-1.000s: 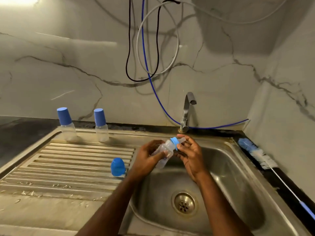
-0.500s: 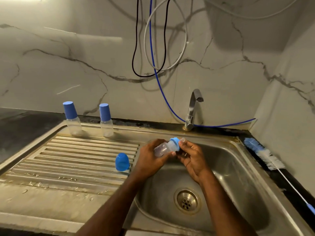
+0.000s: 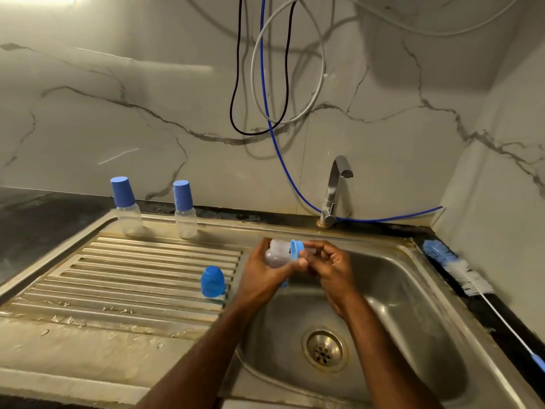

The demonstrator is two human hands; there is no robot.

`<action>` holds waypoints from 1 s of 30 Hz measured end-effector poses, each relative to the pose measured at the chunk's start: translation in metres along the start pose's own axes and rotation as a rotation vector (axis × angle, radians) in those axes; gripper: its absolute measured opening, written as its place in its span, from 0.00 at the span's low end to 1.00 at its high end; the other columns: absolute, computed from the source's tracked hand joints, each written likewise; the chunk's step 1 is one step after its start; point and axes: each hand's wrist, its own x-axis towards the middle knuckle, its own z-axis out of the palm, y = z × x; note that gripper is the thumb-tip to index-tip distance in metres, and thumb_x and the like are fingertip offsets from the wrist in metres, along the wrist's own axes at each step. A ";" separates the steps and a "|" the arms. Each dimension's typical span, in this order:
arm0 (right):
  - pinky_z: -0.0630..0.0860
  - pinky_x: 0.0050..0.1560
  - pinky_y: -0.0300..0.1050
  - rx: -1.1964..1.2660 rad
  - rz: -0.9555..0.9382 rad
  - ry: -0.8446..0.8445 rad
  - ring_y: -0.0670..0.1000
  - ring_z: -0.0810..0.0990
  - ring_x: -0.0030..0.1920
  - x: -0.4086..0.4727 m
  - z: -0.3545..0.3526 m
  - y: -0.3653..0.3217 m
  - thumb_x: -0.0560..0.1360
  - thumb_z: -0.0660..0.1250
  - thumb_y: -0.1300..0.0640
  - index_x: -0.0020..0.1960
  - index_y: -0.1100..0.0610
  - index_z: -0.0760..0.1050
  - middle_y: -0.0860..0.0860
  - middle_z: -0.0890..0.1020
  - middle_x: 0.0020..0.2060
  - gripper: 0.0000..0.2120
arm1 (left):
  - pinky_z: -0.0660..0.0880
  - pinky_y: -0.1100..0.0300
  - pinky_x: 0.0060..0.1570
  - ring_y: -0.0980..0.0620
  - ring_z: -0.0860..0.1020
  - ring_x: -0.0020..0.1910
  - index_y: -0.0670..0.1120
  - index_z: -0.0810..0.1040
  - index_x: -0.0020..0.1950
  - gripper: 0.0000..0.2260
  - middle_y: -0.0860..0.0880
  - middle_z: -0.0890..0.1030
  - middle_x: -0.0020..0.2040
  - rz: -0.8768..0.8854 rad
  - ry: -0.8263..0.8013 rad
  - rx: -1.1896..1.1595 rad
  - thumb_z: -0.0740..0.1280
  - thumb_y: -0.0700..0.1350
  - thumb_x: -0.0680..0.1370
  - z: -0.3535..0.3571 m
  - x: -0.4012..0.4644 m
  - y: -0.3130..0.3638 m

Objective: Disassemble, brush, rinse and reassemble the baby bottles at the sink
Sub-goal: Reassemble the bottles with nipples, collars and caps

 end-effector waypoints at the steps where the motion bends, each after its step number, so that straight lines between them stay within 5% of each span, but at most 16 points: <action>1: 0.83 0.52 0.47 -0.077 -0.040 0.005 0.54 0.85 0.52 -0.001 0.001 0.000 0.74 0.74 0.63 0.56 0.58 0.82 0.54 0.86 0.50 0.11 | 0.82 0.60 0.46 0.56 0.83 0.49 0.54 0.75 0.57 0.24 0.52 0.82 0.51 0.009 0.003 0.019 0.80 0.54 0.66 0.000 0.001 -0.003; 7: 0.82 0.57 0.48 -0.158 -0.048 -0.136 0.51 0.84 0.57 0.000 -0.003 -0.003 0.75 0.72 0.59 0.59 0.56 0.82 0.51 0.86 0.54 0.13 | 0.83 0.56 0.49 0.50 0.84 0.51 0.50 0.75 0.59 0.27 0.48 0.82 0.54 -0.018 0.014 -0.101 0.82 0.45 0.64 -0.003 0.006 -0.008; 10: 0.82 0.56 0.46 -0.127 -0.050 -0.181 0.52 0.84 0.57 -0.002 -0.003 -0.006 0.76 0.71 0.60 0.60 0.58 0.82 0.51 0.86 0.55 0.13 | 0.82 0.58 0.46 0.51 0.84 0.48 0.51 0.75 0.56 0.26 0.48 0.82 0.51 -0.044 0.054 -0.130 0.81 0.49 0.62 -0.005 0.006 -0.008; 17: 0.83 0.49 0.44 -0.214 -0.112 -0.164 0.52 0.85 0.44 0.000 -0.005 -0.013 0.75 0.71 0.65 0.52 0.58 0.84 0.53 0.87 0.43 0.07 | 0.82 0.55 0.48 0.46 0.85 0.50 0.50 0.78 0.57 0.27 0.47 0.85 0.49 -0.120 -0.040 -0.307 0.83 0.44 0.62 -0.006 0.003 -0.014; 25: 0.83 0.44 0.44 0.033 -0.002 -0.202 0.52 0.83 0.40 -0.006 -0.005 -0.013 0.73 0.70 0.60 0.52 0.61 0.82 0.57 0.85 0.41 0.09 | 0.81 0.57 0.44 0.50 0.83 0.44 0.44 0.76 0.59 0.28 0.48 0.84 0.45 -0.180 -0.201 -0.393 0.78 0.48 0.62 -0.012 0.004 -0.014; 30: 0.82 0.52 0.43 -0.230 -0.092 -0.233 0.50 0.85 0.51 -0.007 -0.006 -0.018 0.75 0.72 0.64 0.57 0.58 0.82 0.53 0.86 0.50 0.11 | 0.82 0.54 0.42 0.46 0.84 0.46 0.42 0.72 0.66 0.36 0.42 0.84 0.50 -0.254 -0.104 -0.446 0.79 0.50 0.61 -0.012 0.006 -0.021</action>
